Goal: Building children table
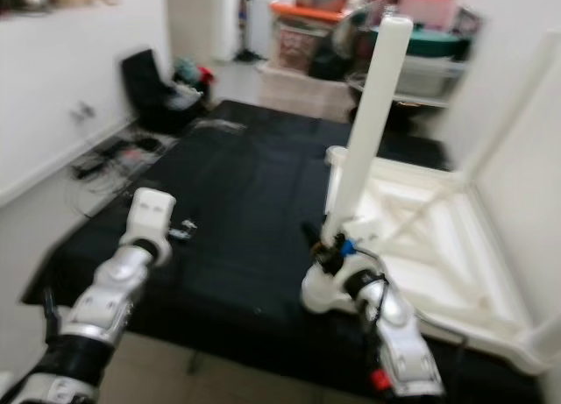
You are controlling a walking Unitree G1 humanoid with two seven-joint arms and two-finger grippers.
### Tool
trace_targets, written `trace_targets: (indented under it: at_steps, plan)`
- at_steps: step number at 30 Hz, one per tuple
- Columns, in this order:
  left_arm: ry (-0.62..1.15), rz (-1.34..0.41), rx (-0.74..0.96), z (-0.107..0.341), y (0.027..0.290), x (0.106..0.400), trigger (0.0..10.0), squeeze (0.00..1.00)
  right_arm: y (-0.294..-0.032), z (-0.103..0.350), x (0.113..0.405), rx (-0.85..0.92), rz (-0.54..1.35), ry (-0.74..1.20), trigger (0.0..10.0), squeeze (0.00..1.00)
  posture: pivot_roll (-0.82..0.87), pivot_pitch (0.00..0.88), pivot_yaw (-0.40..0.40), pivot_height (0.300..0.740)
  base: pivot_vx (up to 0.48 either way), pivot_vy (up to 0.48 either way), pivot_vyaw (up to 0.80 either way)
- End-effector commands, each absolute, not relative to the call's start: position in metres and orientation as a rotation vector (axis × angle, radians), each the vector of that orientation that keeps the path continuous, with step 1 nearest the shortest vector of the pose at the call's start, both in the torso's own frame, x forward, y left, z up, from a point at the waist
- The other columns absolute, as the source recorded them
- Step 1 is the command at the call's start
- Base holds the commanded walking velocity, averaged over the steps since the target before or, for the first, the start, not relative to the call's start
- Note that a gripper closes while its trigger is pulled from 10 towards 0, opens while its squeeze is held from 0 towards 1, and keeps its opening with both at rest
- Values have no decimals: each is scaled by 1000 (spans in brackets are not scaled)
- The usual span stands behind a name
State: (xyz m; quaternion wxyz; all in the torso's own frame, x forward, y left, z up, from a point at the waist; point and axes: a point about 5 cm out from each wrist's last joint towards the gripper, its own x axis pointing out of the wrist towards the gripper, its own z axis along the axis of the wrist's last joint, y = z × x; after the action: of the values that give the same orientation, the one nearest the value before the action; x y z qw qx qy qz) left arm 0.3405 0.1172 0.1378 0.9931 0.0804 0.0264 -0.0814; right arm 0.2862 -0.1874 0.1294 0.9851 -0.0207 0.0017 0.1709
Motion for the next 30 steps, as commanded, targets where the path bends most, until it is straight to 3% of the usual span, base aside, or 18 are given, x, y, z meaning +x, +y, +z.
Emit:
trace_targets:
  at_steps: [1, 13, 23, 28, 30]
  plan:
    - [52, -190, 154, 139, 109, 341, 10000, 0, -192, 90, 277, -51, 317, 195, 0, 0, 35, 0, -55, 740, 281, 0, 0]
    - [49, -190, 153, 139, 109, 341, 10000, 0, -192, 90, 277, -52, 318, 195, 0, 0, 36, 0, -56, 740, 307, 0, 0]
    - [40, -213, 146, 139, 104, 340, 10000, 0, -191, 90, 276, -51, 342, 208, 0, 0, 36, 0, -60, 740, 0, 0, 0]
    - [41, -211, 143, 139, 105, 340, 10000, 0, -184, 93, 272, -46, 437, 198, 0, 0, 35, 0, -63, 740, 0, 0, 0]
    - [45, -210, 142, 138, 107, 339, 10000, 0, -173, 96, 265, -32, 560, 190, 0, 0, 37, 0, -69, 740, 0, 0, 0]
